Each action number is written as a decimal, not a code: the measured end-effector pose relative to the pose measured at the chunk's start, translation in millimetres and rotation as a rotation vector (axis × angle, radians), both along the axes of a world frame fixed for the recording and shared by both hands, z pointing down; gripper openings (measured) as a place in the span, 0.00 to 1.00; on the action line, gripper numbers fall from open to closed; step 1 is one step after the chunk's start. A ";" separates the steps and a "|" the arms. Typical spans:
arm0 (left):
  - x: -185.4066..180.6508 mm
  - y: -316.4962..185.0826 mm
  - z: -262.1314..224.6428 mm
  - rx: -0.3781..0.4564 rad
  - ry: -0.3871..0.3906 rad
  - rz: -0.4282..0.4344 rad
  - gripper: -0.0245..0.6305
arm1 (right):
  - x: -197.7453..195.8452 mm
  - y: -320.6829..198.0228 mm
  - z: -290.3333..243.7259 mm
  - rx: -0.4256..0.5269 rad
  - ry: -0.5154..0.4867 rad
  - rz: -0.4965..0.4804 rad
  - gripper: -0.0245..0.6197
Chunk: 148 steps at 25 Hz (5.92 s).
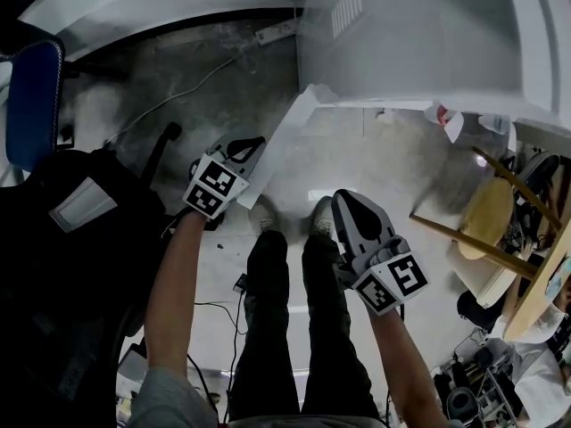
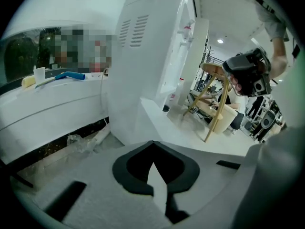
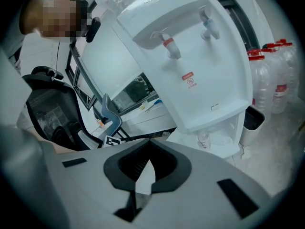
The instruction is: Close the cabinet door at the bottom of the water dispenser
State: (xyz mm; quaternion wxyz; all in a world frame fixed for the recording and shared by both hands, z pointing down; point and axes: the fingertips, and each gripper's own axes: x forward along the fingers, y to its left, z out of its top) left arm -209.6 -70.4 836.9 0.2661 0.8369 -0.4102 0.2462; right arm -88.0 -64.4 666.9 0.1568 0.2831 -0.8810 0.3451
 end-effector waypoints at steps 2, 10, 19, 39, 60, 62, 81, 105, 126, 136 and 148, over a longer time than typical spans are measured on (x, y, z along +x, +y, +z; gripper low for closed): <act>9.7 0.9 -1.3 -0.001 0.018 -0.006 0.05 | 5.6 -0.1 0.0 -0.001 0.000 0.005 0.05; 55.1 -6.4 -8.4 0.008 0.035 0.042 0.05 | 32.9 2.2 -4.9 -0.004 -0.008 0.022 0.05; 95.9 -18.6 -6.6 0.005 0.014 0.105 0.05 | 63.4 3.8 -3.2 -0.006 -0.008 0.018 0.05; 163.0 -65.1 -5.5 -0.029 0.041 0.073 0.05 | 121.6 -22.1 -6.2 0.003 -0.008 0.059 0.05; 181.3 -116.1 -2.4 -0.037 0.079 -0.040 0.05 | 163.2 -46.6 -5.1 0.020 -0.031 0.155 0.05; 181.5 -123.4 -2.5 -0.031 0.091 -0.066 0.05 | 166.4 -49.2 -3.8 0.021 -0.032 0.163 0.05; 176.5 -150.0 -9.3 -0.024 0.156 -0.182 0.05 | 176.4 -58.6 -3.6 0.023 -0.029 0.204 0.05; 181.2 -32.2 -159.2 -0.007 0.317 -0.223 0.05 | 137.8 -29.9 -33.9 -0.036 -0.096 0.241 0.05; 176.5 -1.7 -387.6 0.083 0.335 -0.246 0.05 | 111.0 -5.6 -197.8 -0.018 -0.210 0.305 0.05; 177.1 5.5 -516.5 0.215 0.314 -0.214 0.05 | 115.7 -4.7 -339.5 0.108 -0.275 0.321 0.05; 209.5 20.0 -619.6 0.398 0.266 -0.056 0.05 | 121.9 19.5 -447.8 0.337 -0.221 0.242 0.05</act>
